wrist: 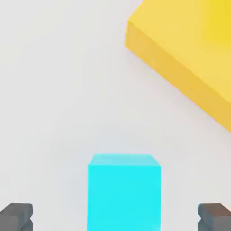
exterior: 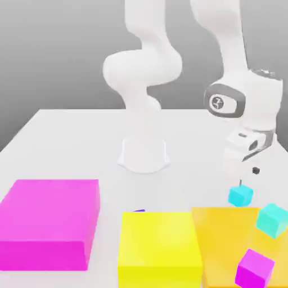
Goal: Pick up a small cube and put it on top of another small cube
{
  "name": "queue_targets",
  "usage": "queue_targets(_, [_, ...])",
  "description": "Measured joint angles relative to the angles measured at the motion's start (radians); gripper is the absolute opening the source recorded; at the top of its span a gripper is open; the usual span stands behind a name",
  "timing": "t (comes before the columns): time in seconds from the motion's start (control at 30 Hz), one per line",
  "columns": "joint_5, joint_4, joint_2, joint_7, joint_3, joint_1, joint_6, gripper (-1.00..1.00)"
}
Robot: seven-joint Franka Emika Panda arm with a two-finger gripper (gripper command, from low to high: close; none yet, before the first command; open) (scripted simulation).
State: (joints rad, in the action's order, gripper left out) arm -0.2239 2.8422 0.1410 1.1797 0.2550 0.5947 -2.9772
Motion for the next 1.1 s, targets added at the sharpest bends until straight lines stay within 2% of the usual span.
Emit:
queue_targets(0.1, [-0.087,-0.023,0.107,0.068,-0.15,0.128,-0.086,0.0])
queue_targets(0.13, [-0.092,-0.028,0.134,0.074,-0.183,0.161,-0.108,-1.0])
queue_targets(0.33, [-0.109,-0.032,0.148,0.088,-0.198,0.172,-0.12,-1.0])
queue_targets(0.4, [-0.091,-0.024,0.113,0.072,-0.165,0.143,-0.092,-1.0])
queue_targets(0.5, [0.019,-0.001,0.015,-0.012,-0.069,0.074,-0.017,-1.0])
queue_targets(0.6, [0.166,0.023,-0.094,-0.118,-0.028,0.077,0.066,-1.0])
queue_targets(0.7, [0.214,-0.045,-0.13,-0.154,-0.037,0.046,0.169,-1.0])
queue_targets(1.0, [0.226,-0.362,-0.135,-0.175,-0.079,-0.076,0.49,-1.0])
queue_targets(1.1, [0.203,-0.379,-0.054,-0.159,-0.095,-0.099,0.429,-1.0])
